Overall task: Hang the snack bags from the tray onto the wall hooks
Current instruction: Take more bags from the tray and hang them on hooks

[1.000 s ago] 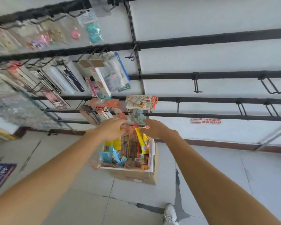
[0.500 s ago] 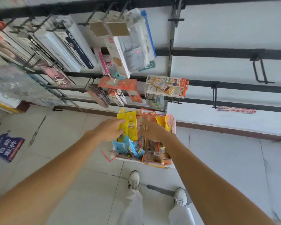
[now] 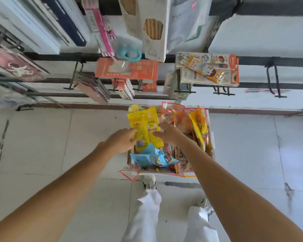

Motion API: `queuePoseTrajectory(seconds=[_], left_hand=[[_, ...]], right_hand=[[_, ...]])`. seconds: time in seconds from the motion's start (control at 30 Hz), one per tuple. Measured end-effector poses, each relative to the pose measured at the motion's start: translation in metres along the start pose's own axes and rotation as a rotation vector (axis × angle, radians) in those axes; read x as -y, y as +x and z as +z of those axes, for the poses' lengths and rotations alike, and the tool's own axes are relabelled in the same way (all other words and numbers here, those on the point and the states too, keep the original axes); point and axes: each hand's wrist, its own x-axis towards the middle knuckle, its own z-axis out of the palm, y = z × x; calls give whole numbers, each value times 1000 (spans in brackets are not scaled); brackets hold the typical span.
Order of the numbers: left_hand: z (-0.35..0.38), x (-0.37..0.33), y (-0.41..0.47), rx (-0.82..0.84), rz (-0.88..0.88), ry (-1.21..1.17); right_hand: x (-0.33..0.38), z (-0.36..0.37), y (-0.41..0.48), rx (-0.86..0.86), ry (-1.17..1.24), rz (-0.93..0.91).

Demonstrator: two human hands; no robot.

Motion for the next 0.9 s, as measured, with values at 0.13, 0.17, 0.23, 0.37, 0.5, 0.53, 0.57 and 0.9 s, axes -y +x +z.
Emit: queuePoseTrajectory(seconds=[0.13,0.17,0.23,0.37,0.5,0.53,0.57,0.9], left_hand=[[12,21,23,1,-12,-79],[15,24,27,4,-15,-108],[22,29,32,13,-4,-142],[32,34,39,10,7,-215],[39,35,36,38,22,-256],[38,34,35,37,25,-258],[37,34,33,32,21,-267],[-4,3,2,-132,83,-371]], right_hand=[[8,27,30,-47,78,68],[5,35,37,-51,41,79],[-2,48,45,-78,-29,79],[-9,62,50,-258,65,95],[-11,62,48,-336,220,132],[-11,62,47,-361,218,108],[-11,62,42,-372,217,85],[-12,22,-31,-464,273,-166]])
